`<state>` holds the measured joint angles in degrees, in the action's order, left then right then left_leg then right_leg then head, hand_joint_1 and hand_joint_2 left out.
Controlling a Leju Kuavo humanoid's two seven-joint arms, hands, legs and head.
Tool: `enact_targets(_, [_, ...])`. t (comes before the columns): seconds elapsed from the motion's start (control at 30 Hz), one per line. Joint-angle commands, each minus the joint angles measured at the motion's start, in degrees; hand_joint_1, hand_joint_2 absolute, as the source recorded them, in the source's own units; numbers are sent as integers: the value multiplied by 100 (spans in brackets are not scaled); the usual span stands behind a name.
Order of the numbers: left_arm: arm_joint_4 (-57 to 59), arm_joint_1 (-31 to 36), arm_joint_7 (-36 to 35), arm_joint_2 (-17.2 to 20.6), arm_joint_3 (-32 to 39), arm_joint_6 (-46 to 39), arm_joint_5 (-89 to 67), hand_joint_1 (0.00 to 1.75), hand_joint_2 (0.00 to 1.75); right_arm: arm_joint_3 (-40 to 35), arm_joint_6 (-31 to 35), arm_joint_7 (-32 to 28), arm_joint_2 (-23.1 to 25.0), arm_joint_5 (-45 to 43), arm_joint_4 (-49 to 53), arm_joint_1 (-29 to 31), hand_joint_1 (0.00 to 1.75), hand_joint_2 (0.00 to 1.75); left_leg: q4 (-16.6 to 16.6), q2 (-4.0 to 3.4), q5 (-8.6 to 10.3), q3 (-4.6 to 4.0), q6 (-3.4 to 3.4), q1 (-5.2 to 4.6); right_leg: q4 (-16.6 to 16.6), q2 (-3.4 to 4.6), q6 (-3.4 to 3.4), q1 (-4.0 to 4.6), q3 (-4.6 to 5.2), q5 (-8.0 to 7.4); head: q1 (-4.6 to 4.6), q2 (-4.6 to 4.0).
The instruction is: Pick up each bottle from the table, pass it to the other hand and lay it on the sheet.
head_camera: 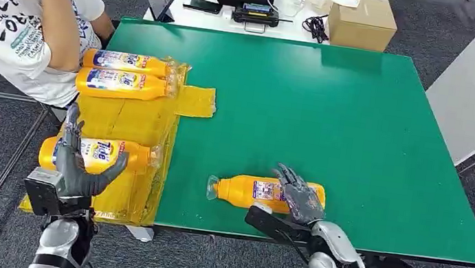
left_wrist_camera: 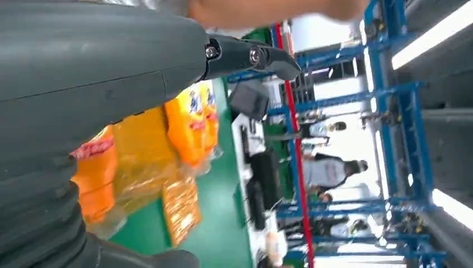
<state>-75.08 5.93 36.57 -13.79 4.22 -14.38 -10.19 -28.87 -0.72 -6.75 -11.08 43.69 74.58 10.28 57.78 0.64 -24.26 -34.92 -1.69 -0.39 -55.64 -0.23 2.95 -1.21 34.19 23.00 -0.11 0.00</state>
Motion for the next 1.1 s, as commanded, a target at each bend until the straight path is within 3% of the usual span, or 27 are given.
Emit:
enact_targets(0.03, [662, 75, -97, -24, -373, 63, -94, 0, 175, -351, 126, 183, -32, 280, -634, 165, 0, 175, -6, -2, -6, 22, 8, 5, 9, 0, -11, 6, -23, 5, 0, 0])
enact_targets(1.1, [894, 66, -326, -68, -618, 478, -115, 0, 175, -57, 317, 560, 226, 858, -606, -74, 0, 175, -5, -2, -6, 24, 8, 10, 8, -2, -10, 10, -23, 5, -2, 0])
